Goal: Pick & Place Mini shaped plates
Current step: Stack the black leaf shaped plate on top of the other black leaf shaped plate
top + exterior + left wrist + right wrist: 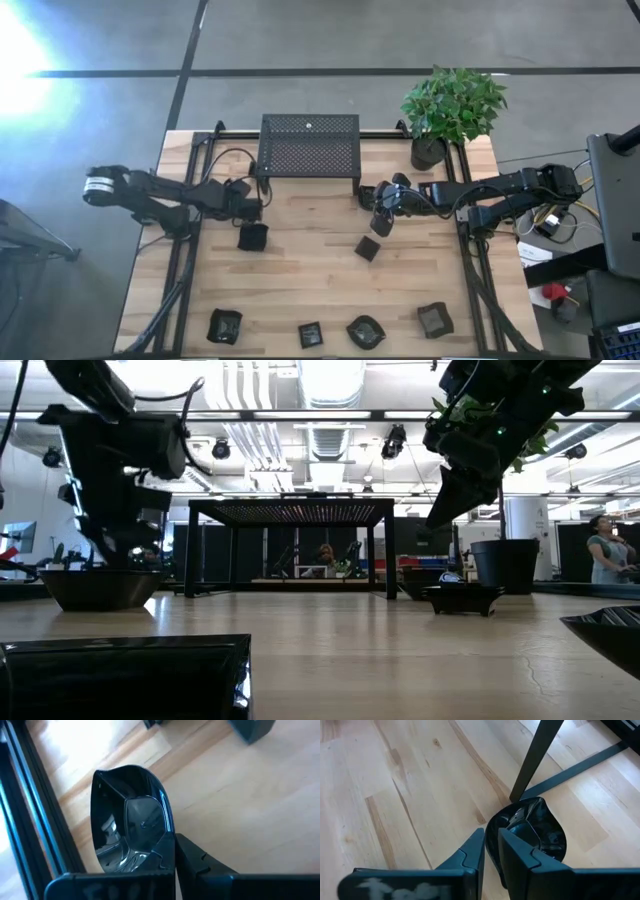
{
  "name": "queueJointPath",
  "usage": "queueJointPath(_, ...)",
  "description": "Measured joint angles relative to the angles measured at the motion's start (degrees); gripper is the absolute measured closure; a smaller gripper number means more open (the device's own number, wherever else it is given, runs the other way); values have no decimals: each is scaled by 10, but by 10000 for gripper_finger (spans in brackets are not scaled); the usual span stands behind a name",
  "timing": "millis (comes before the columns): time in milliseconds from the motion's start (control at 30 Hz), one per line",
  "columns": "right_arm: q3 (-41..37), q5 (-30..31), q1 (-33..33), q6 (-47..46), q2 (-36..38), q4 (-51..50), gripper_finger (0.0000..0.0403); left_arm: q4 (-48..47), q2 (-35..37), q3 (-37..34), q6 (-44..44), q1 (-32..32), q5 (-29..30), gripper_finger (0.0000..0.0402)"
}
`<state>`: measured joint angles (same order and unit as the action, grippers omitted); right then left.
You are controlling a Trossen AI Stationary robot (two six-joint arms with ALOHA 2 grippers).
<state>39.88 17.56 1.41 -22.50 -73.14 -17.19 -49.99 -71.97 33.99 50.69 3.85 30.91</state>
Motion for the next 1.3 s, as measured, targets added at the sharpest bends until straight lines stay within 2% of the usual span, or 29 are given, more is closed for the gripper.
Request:
queueJointPath(300, 0, 0, 0, 0, 0, 15, 349, -47, 0, 61, 9, -55, 6, 401)
queueJointPath(500, 0, -44, 0, 0, 0, 38, 348, -51, 0, 106, 8, -146, 8, 401)
queueJointPath(600, 0, -65, -2, 3, 0, 45, 348, -51, 0, 134, -2, -203, 32, 401)
queueJointPath(733, 0, -141, -4, 16, 0, 48, 348, -24, -1, 166, -118, -285, 79, 401)
queueJointPath(833, 0, -200, -12, 24, 0, 62, 349, 39, -13, 180, -262, -341, 114, 401)
queueJointPath(900, 0, -209, -25, 29, 0, 80, 349, 97, -28, 185, -361, -364, 129, 401)
queueJointPath(1000, 0, -210, -48, 41, 0, 117, 349, 163, -60, 191, -476, -374, 135, 401)
queueJointPath(1133, 0, -194, -82, 75, 0, 165, 349, 174, -118, 209, -571, -374, 162, 401)
queueJointPath(1300, 0, -88, -122, 134, 0, 215, 349, 176, -181, 243, -652, -370, 221, 401)
